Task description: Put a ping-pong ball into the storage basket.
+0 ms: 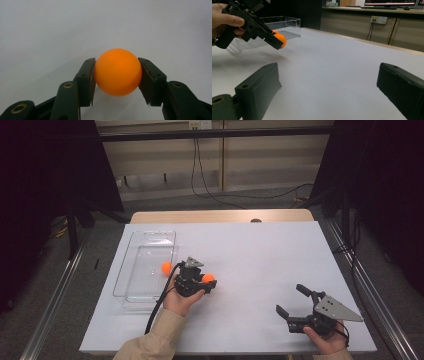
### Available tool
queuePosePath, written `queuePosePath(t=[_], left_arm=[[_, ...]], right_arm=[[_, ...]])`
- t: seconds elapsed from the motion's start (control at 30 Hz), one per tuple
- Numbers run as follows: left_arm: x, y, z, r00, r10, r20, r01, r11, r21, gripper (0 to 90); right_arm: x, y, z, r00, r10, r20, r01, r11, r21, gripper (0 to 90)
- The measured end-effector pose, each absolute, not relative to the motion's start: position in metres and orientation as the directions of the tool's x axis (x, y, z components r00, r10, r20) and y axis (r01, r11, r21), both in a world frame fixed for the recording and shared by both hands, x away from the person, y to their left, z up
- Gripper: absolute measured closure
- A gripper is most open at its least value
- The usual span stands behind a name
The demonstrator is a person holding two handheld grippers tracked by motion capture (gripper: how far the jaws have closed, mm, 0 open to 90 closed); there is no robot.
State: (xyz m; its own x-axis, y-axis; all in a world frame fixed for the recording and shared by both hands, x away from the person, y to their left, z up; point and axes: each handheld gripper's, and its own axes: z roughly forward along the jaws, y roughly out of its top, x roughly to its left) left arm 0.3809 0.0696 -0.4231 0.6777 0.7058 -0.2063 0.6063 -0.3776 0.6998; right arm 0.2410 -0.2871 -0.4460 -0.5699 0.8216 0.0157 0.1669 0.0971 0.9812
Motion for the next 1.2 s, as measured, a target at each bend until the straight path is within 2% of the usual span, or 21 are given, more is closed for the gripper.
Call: queuePosePath(t=[1.2], left_arm=[[0.381, 0.077, -0.41, 0.673, 0.706, -0.222, 0.617, -0.369, 0.695, 50.8]], right_arm=[[0.241, -0.287, -0.446, -0.569, 0.822, 0.016, 0.166, 0.096, 0.982, 3.8]])
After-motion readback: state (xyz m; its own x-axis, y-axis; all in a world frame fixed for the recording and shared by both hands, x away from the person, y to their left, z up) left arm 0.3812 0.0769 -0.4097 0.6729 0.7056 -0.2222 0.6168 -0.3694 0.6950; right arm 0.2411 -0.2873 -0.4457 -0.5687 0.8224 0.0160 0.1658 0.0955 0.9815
